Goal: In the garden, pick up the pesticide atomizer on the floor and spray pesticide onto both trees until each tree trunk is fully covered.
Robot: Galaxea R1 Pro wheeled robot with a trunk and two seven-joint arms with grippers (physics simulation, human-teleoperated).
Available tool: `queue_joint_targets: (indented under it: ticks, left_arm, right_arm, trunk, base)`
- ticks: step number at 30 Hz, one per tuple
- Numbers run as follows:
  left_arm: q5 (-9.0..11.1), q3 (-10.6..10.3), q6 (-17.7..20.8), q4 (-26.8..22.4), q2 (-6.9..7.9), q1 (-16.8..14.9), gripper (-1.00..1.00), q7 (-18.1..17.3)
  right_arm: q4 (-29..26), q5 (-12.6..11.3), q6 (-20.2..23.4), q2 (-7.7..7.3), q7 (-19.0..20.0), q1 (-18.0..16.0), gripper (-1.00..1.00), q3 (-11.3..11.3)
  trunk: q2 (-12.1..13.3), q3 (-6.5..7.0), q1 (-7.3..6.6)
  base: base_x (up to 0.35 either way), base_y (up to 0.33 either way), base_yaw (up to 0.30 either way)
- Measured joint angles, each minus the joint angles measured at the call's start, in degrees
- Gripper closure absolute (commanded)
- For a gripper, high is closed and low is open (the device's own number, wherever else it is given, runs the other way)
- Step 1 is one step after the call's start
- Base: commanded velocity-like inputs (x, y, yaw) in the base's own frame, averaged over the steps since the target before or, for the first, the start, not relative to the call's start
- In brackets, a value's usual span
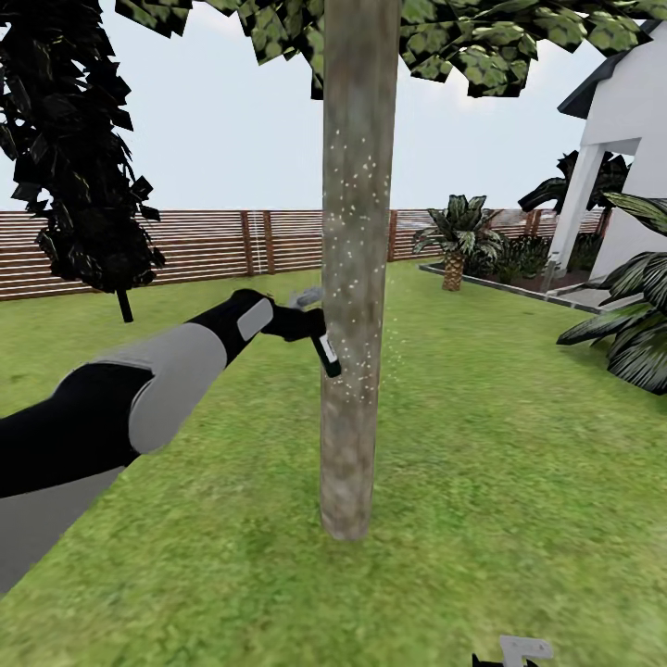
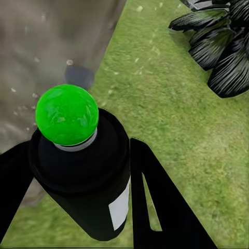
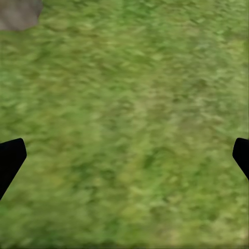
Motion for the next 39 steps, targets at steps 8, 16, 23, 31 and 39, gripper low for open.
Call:
queue_joint_targets:
  ticks: [8,16,23,31,39]
  left_arm:
    - [-7.5,-0.2,-7.0,0.1,0.00,7.3,1.00,0.0]
    - [-9.8,0.2,-14.9,0.2,0.00,14.1,1.00,0.0]
    - [-10.0,0.2,-20.6,0.2,0.00,20.0,1.00,0.0]
    - [-19.2,0.4,-28.9,0.2,0.00,26.4,1.00,0.1]
    - [-19.8,0.4,-30.2,0.2,0.00,30.6,1.00,0.1]
  right_arm:
    - [0.0,0.0,0.0,0.00,0.0,0.0,-1.00,0.0]
    - [0.0,0.0,0.0,0.00,0.0,0.0,-1.00,0.0]
    - [0.0,0.0,0.0,0.00,0.0,0.0,-1.00,0.0]
    - [0.0,0.0,-0.1,0.04,0.0,0.0,-1.00,0.0]
    - [0.0,0.0,-0.1,0.09,0.0,0.0,-1.00,0.0]
  trunk:
    - [0.0,-0.01,0.00]
    - [0.0,0.00,0.00]
    - [0.0,0.00,0.00]
    - [0.0,0.00,0.00]
    - [0.0,0.00,0.00]
  base:
    - [0.000,0.000,0.000]
    - [0.000,0.000,0.000]
    - [0.000,0.000,0.000]
    - [0.000,0.000,0.000]
    - [0.000,0.003,0.000]
